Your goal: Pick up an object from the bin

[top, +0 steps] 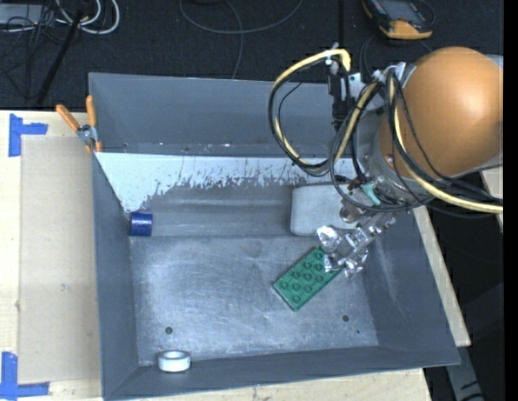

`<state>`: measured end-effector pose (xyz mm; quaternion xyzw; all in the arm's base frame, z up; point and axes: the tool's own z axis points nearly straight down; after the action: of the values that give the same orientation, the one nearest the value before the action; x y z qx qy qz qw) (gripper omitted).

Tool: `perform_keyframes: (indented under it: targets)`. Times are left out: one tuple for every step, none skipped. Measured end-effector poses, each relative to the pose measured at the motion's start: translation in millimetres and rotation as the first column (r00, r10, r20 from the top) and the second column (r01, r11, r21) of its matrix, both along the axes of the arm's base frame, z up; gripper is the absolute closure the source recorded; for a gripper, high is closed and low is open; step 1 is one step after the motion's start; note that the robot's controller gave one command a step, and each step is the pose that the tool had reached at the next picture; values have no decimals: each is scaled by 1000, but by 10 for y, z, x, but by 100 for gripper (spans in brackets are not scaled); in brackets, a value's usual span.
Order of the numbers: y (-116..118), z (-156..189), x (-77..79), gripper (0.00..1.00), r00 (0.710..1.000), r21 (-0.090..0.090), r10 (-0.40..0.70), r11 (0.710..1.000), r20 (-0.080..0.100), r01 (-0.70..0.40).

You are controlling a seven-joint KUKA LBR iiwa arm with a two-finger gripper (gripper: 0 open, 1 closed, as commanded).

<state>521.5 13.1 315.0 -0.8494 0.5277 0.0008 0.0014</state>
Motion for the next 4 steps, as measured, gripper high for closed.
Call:
perform_keyframes:
  targets:
    - [44, 523, -458, 100, 999, -2, -49, 999, 2, 49]
    - [31, 491, -445, 100, 998, -1, -55, 998, -4, 55]
    - [124, -2343, -405, 100, 1000, -2, 9, 1000, -4, -9]
    - [160, -867, -309, 100, 1000, -1, 1, 1000, 4, -1]
